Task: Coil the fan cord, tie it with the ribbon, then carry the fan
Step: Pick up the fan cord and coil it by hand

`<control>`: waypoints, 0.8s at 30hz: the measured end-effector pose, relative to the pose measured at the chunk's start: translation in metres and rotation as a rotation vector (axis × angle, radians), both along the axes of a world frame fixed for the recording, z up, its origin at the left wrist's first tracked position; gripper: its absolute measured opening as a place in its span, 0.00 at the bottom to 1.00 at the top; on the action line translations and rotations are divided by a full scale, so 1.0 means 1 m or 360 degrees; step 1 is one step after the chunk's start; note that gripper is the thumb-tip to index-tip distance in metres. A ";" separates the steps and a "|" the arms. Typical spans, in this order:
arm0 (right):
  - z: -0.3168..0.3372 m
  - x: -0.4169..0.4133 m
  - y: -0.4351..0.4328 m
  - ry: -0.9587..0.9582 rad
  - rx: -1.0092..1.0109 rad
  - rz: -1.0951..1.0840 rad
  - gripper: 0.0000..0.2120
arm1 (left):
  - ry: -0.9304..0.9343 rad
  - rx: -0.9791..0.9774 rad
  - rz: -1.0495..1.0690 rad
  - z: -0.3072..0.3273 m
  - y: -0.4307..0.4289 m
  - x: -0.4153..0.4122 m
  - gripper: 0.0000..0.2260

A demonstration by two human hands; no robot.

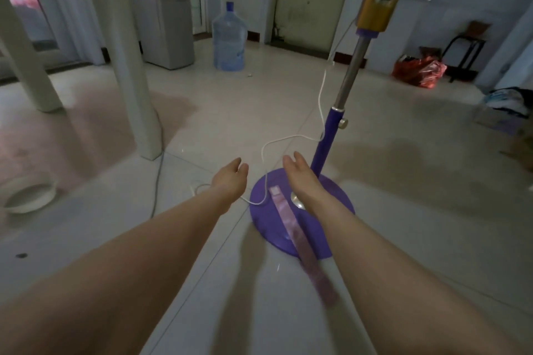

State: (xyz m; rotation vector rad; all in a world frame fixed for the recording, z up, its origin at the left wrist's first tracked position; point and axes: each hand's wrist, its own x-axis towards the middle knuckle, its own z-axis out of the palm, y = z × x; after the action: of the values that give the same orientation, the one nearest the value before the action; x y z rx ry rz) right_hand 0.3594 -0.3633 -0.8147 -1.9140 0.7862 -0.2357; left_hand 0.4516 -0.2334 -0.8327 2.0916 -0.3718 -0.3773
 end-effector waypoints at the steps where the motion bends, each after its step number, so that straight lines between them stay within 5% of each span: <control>1: -0.005 0.006 0.003 0.0045 -0.0002 0.0000 0.34 | 0.0007 0.0018 0.0000 -0.004 0.006 0.005 0.22; 10: -0.050 0.043 0.011 0.0113 0.0029 0.0082 0.30 | 0.0053 -0.0025 0.0022 -0.040 0.002 0.036 0.23; 24: -0.105 0.136 -0.034 0.0160 0.0143 0.0149 0.38 | 0.0113 -0.0082 0.0066 -0.079 -0.040 0.068 0.24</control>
State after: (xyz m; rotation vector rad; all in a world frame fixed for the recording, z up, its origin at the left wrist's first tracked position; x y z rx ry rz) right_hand 0.4957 -0.3977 -0.9192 -1.8834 0.7583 -0.0460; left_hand 0.5201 -0.2731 -0.9121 2.0271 -0.2927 -0.4119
